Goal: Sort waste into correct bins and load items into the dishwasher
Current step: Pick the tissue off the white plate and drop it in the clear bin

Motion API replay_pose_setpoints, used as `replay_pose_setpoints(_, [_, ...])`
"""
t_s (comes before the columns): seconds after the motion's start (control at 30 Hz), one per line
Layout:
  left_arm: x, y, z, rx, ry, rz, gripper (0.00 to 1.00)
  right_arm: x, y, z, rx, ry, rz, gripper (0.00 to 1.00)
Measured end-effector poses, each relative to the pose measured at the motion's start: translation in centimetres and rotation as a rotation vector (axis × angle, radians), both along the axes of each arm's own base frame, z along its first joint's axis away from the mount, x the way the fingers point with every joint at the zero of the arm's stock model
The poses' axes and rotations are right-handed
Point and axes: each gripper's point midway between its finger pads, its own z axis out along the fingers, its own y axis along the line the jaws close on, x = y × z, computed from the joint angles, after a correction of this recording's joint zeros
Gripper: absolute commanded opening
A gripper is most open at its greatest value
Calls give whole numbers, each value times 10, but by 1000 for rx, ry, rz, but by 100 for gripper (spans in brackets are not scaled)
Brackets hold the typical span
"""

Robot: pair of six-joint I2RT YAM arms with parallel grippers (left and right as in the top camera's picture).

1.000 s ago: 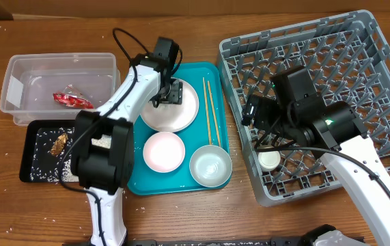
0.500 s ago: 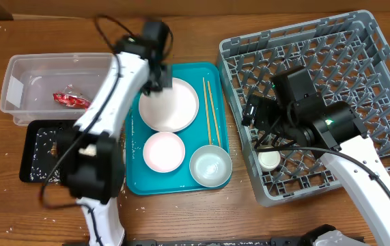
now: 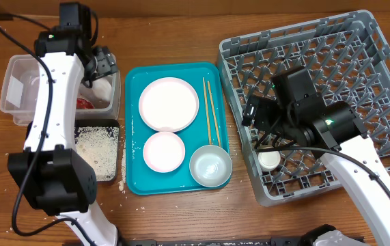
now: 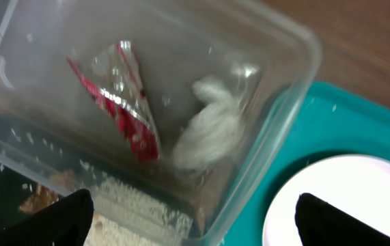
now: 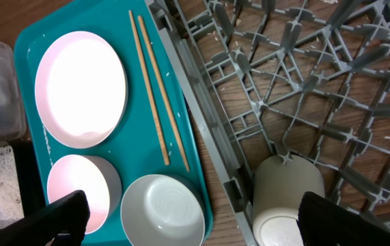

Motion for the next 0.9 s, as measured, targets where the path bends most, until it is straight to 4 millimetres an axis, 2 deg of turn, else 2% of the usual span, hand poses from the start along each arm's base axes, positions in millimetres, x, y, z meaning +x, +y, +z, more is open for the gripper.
replay_pose_setpoints(0.07, [-9,2,1,-44,27,15,90,-1,0,-1,-2,4,0,100])
replay_pose_setpoints(0.13, [-13,0,14,-79,23,19,88,-1,0,-1,-2,5,0,100])
replay_pose_setpoints(0.27, [-30,-17,63,-127,-44,-21,87,-1,0,-1,-2,5,-1,100])
replay_pose_setpoints(0.37, [-55,-39,106,-131,-110,-95,86,-1,0,-1,-2,5,0,100])
replay_pose_setpoints(0.47, [-82,-63,135,-129,-146,-176,80,-2,-1,-1,-3,8,0,100])
replay_pose_setpoints(0.6, [-111,-91,146,-133,-128,-265,72,-3,-1,-1,-5,12,0,100])
replay_pose_setpoints(0.7, [-126,-103,145,-133,-90,-307,72,-2,-1,-1,-4,11,0,100])
replay_pose_setpoints(0.83, [-148,-110,153,-87,-80,-345,76,-3,-1,-1,-5,12,0,100])
replay_pose_setpoints(0.9, [-164,-110,165,-48,-115,-361,100,-2,-1,-1,-5,11,0,100])
